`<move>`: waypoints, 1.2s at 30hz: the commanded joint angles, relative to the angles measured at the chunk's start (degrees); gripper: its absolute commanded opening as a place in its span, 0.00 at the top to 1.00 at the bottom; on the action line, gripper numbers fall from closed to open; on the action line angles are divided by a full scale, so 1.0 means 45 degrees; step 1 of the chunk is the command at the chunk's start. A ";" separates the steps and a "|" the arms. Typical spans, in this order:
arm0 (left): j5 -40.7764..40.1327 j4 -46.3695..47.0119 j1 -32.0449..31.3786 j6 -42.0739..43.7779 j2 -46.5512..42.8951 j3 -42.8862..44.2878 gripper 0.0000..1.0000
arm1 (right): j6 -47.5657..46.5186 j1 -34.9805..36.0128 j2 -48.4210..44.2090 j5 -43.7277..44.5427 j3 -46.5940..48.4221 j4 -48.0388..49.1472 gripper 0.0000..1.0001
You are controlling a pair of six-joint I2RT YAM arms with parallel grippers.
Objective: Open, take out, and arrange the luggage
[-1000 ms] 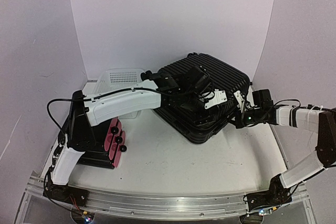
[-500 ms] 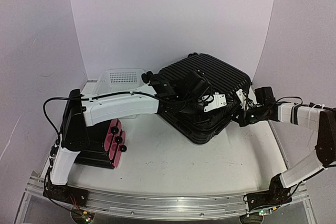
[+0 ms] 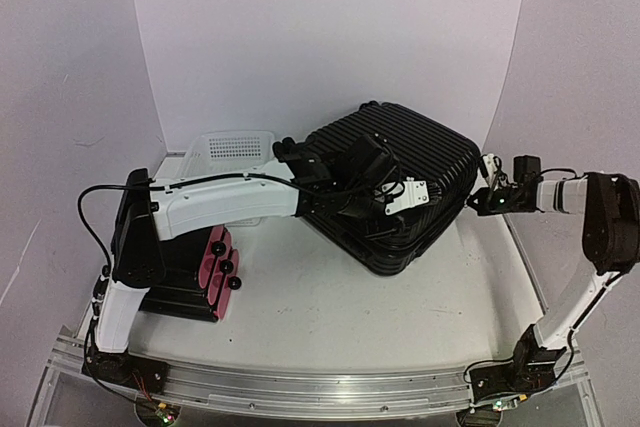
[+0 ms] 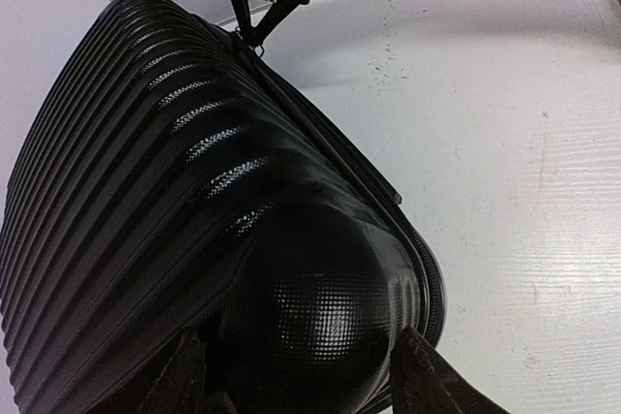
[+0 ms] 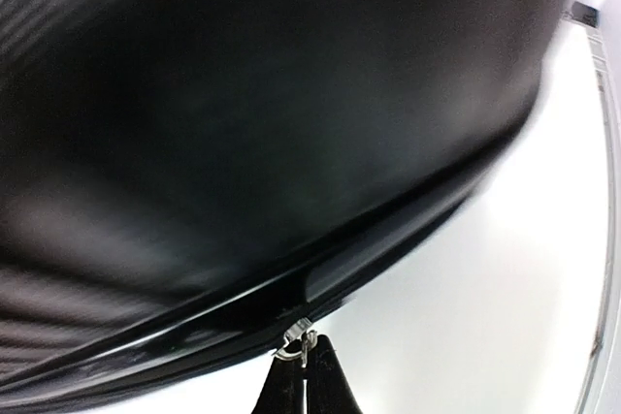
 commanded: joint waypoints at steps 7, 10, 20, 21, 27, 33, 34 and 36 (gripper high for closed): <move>0.0279 -0.2243 0.0272 -0.0630 -0.0194 -0.0279 0.37 | 0.2383 -0.2139 0.3551 -0.2069 0.3368 0.4135 1.00; 0.0274 -0.2373 0.0268 -0.0582 -0.0139 -0.0177 0.37 | 0.2689 -0.2320 0.4597 -0.2152 0.4477 0.4341 1.00; 0.0701 -0.2728 0.0277 -0.0868 -0.0193 0.0194 0.37 | -0.0083 -0.2109 0.7379 -0.3580 0.7175 0.6297 1.00; 0.0785 -0.2761 0.0263 -0.1000 -0.0224 0.0300 0.37 | 0.0147 -0.2109 0.7780 -0.3848 0.7386 0.6959 1.00; 0.2209 -0.3408 0.0501 -0.2857 -0.0918 0.1573 0.22 | 0.3282 -0.2078 0.9141 -0.6208 0.7848 1.1580 1.00; 0.4484 -0.3407 0.1782 -0.5706 -0.2443 0.0967 0.13 | 0.4610 -0.1911 0.8215 -0.7158 0.5382 1.5685 1.00; 0.4669 -0.3391 0.2019 -0.6047 -0.2661 0.0799 0.13 | 0.4291 -0.1787 0.7858 -0.7127 0.4752 1.5688 1.00; 0.4681 -0.3346 0.2171 -0.6246 -0.3080 0.0487 0.13 | 0.3884 -0.1501 0.7059 -0.7141 0.3501 1.5674 1.00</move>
